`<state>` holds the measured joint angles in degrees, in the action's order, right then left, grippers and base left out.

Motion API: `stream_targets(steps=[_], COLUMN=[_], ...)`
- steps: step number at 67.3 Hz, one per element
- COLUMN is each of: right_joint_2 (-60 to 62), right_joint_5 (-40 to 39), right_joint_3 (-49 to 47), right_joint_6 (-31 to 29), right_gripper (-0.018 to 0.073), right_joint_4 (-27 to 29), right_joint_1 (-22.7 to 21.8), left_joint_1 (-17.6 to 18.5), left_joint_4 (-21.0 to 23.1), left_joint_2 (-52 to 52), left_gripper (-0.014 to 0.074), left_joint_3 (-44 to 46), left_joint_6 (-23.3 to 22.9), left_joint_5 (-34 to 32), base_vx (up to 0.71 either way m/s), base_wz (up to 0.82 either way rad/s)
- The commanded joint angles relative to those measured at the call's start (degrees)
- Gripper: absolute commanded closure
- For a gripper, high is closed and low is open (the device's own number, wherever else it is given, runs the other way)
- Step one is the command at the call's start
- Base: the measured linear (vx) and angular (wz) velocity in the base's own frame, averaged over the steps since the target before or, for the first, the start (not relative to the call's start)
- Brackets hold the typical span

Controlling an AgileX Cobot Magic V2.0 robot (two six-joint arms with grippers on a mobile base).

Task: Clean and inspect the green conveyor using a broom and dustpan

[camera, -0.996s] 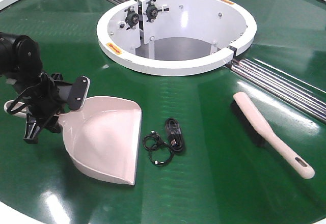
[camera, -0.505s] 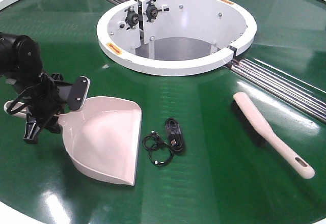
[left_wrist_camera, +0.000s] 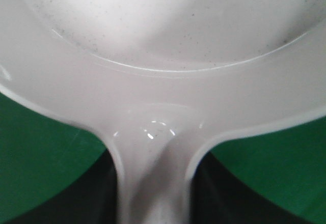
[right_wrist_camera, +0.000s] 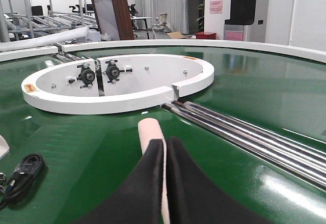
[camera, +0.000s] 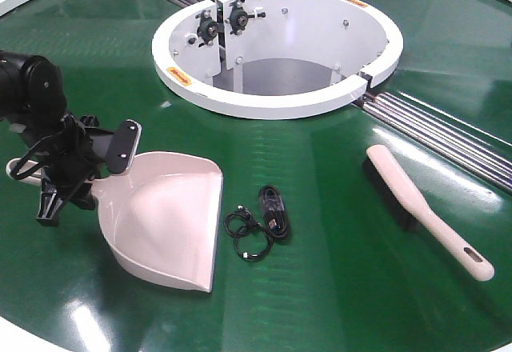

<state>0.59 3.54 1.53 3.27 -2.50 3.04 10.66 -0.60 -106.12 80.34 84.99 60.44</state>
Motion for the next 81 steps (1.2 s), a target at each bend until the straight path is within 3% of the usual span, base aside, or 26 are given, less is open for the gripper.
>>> stream_targets(steps=[1, 7, 13, 34, 58, 70, 81], right_joint_2=[1.01, 0.94, -1.56, -23.83, -35.0, -39.49, -43.77], right_joint_5=[-8.86, -13.33, -11.6, 15.53, 18.18, 25.42, 28.68], right_joint_3=[1.06, -0.92, -6.44, -30.97, -33.22, -38.0, -42.92], right_joint_6=[0.69, 1.57, 0.22, 0.05, -0.18, -2.62, -7.2], right_gripper=[0.0569, 0.0569, 0.0569, 0.0569, 0.0544, 0.0382, 0.0099], right_joint_4=[0.5, 1.43, 1.14, 3.72, 3.67, 0.85, 0.59], right_joint_1=[0.06, 0.12, 0.12, 0.12, 0.12, 0.12, 0.12], left_joint_1=[0.62, 0.62, 0.62, 0.62, 0.62, 0.62, 0.62], left_joint_4=[0.6, 0.98, 1.12, 1.25, 1.25, 1.25, 1.25], left_joint_2=[2.63, 2.63, 2.63, 2.63, 2.63, 2.63, 2.63], left_gripper=[0.0604, 0.0604, 0.0604, 0.0604, 0.0604, 0.0604, 0.0604], left_joint_3=[1.36, 1.36, 1.36, 1.36, 1.36, 1.36, 1.36], left_joint_6=[0.86, 0.86, 0.86, 0.86, 0.86, 0.86, 0.86], left_joint_5=[1.06, 1.06, 1.06, 1.06, 1.3, 1.3, 1.48], base_vx=[0.0, 0.0, 0.0, 0.0, 0.0, 0.0, 0.0], base_wz=[0.0, 0.0, 0.0, 0.0, 0.0, 0.0, 0.0])
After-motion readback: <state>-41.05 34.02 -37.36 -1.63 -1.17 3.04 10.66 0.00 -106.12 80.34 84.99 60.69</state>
